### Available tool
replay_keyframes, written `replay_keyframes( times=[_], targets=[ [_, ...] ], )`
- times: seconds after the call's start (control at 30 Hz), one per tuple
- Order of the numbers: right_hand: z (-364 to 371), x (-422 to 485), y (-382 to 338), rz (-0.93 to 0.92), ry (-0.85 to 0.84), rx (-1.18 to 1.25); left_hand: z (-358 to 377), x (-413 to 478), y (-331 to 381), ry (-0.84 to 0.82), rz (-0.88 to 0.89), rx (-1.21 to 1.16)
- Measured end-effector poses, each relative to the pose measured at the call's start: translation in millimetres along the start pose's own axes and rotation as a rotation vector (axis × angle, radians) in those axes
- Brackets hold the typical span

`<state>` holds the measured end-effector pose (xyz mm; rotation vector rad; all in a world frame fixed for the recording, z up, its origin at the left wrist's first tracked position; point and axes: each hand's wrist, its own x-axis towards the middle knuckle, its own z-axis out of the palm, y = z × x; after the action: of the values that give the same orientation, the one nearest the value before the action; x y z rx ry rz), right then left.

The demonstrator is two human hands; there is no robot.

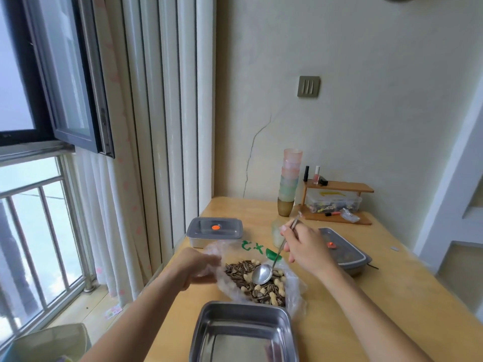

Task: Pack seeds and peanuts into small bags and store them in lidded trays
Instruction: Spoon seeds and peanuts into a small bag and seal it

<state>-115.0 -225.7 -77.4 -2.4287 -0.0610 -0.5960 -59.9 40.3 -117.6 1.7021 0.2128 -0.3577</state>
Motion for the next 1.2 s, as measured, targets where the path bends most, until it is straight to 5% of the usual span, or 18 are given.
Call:
replay_keyframes(
  times=[0.17, 0.3, 0.4, 0.5, 0.6, 0.7, 1.0, 1.2],
  targets=[
    [-2, 4, 1, -0.001, -0.007, -0.004, -1, -4, 25, 0.011, 0.096, -0.077],
    [-2, 6, 2, -0.011, -0.009, 0.003, -5, 4, 17, 0.036, 0.111, 0.423],
    [0, 9, 2, -0.025, -0.015, -0.001, -4, 12, 11, 0.288, 0.259, 0.955],
    [4, 11, 0, -0.021, -0.022, 0.015, 6, 6, 9, 0.482, 0.452, 1.165],
    [7, 13, 0, 0.011, -0.018, 0.04, 15, 6, 10, 0.225, 0.751, 1.121],
    [7, 14, 5, 0.064, -0.01, 0.071, 27, 9, 9, -0.02, 0.755, 1.051],
    [15, 15, 39, 0.262, 0.0, 0.281, 40, 36, -1, -0.189, 0.553, 0.851],
    [14, 11, 58, 0.502, 0.035, 0.517, 37, 46, -8, -0.11, 0.665, 0.995]
  ],
)
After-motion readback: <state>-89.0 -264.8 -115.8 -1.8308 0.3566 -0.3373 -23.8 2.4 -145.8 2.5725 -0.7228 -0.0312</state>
